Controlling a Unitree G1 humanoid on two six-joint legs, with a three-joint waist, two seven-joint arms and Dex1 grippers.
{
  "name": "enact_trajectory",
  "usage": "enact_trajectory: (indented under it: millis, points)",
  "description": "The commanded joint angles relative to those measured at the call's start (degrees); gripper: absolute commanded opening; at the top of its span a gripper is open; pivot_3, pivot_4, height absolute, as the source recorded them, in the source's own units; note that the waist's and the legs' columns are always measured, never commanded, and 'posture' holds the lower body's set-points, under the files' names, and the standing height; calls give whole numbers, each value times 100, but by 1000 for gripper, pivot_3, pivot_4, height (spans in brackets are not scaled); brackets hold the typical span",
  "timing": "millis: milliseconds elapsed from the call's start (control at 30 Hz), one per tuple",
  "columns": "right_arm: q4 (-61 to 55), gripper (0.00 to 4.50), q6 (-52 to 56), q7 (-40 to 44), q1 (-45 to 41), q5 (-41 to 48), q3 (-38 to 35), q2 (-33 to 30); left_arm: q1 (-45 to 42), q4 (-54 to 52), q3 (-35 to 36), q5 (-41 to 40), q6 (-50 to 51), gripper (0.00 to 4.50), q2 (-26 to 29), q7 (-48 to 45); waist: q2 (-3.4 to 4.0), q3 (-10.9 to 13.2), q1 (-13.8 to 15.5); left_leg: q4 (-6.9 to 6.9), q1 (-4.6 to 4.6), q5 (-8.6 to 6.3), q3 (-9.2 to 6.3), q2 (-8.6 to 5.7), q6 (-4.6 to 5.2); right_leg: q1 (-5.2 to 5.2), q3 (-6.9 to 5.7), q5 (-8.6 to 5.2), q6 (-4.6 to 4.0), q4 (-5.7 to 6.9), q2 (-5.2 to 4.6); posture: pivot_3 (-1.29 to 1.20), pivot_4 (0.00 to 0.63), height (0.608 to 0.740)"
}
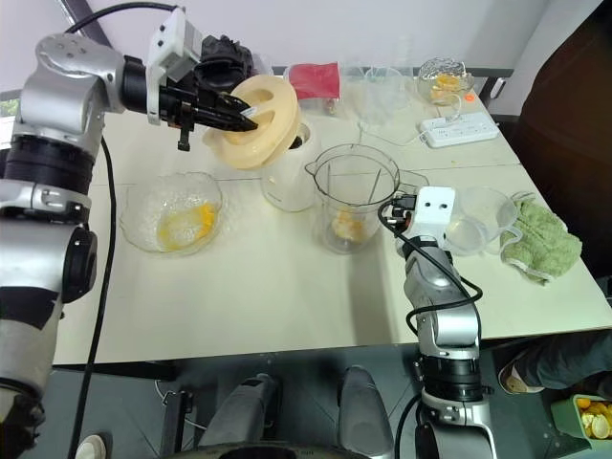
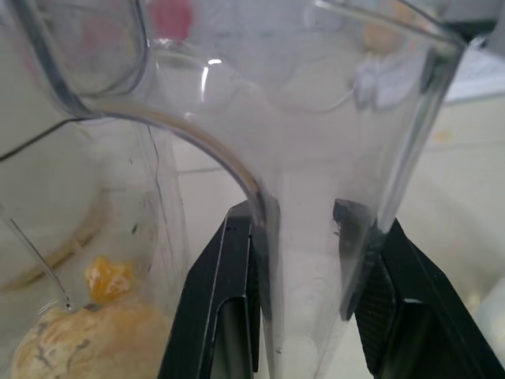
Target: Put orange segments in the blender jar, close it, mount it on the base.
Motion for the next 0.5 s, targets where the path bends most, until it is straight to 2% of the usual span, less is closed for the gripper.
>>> enact_trajectory:
  millis: [33,367,500]
  points:
    - [-1083,941,392,102,48,148,182,40,-473,397,70,38,-386,258,-91,-184,0,0,3,0,0,0,0,0,0,0,0,0,0,0,0,0,150,740]
    - [-1353,941,1117,193,275,-393,839,-167,-888,1012,-242,9,-689,258,-643,-586,-1,0,-3,2,-2,0,2,0,0,0,0,0,1,-1,0,0,150,740]
    - [-1263,941,996,190,386,-588,917,-157,-882,1036,-450,-27,-777,258,-774,-586,-1,0,0,2,-1,0,1,0,0,0,0,-1,1,1,0,0,150,740]
